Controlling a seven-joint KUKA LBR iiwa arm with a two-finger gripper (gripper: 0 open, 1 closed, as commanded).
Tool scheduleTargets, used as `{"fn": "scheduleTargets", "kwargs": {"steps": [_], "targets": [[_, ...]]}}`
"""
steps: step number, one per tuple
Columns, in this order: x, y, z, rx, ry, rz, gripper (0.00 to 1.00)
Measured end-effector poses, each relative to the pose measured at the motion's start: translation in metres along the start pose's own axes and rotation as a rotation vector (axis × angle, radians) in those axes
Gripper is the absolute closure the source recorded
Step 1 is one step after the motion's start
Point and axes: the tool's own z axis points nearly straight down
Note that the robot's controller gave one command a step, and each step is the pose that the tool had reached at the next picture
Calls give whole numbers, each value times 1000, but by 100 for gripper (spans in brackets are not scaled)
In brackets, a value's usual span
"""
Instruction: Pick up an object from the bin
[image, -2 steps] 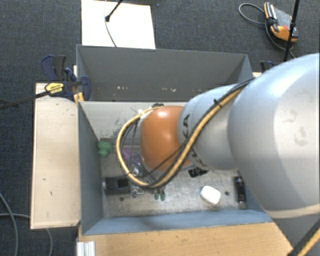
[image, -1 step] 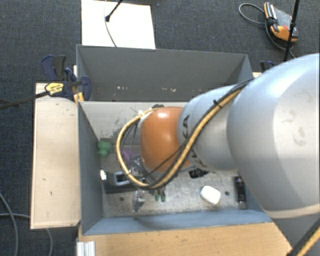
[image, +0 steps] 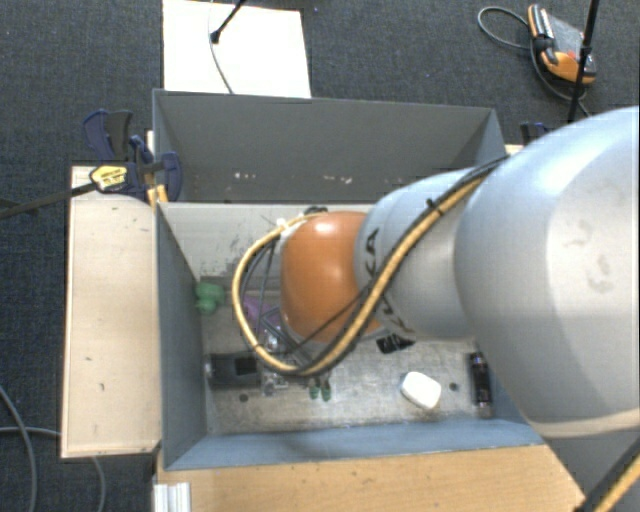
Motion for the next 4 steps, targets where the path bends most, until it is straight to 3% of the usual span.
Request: {"fn": "scheduleTargets", "kwargs": {"steps": [1,2,3,4], "targets": [[0,0,0,0,0,0,100],[-3,7,10,4,-2,-178,0],[-8,15,16,12,6,-368,0],[-5,25,17,27,8,-184,0]]}}
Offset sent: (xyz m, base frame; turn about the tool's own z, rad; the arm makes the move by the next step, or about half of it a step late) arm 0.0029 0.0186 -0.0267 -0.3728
